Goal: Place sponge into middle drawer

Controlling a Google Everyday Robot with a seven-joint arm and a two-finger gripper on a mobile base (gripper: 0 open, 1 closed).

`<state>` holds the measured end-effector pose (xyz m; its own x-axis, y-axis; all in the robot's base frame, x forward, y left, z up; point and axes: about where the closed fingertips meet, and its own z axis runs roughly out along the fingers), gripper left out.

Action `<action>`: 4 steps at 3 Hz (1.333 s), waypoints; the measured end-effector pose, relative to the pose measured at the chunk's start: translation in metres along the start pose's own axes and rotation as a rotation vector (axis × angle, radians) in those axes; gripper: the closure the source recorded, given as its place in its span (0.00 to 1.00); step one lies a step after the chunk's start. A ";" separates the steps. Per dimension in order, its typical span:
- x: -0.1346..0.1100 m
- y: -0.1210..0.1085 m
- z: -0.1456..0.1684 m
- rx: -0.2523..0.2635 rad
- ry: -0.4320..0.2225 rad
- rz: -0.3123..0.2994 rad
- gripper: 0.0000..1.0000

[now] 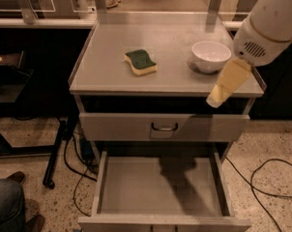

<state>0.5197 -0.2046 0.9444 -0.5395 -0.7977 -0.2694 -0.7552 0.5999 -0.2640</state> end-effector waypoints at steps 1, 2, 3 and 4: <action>-0.001 0.001 0.002 -0.005 -0.001 0.028 0.00; -0.020 0.010 0.014 -0.012 -0.031 0.041 0.00; -0.055 -0.005 0.032 0.004 -0.039 0.119 0.00; -0.102 -0.021 0.049 0.025 -0.043 0.135 0.00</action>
Offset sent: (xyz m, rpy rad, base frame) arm 0.0244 0.0515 -0.0177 0.1330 -0.0286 -0.1233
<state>0.6089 -0.1330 0.9319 -0.6187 -0.7068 -0.3430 -0.6671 0.7032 -0.2458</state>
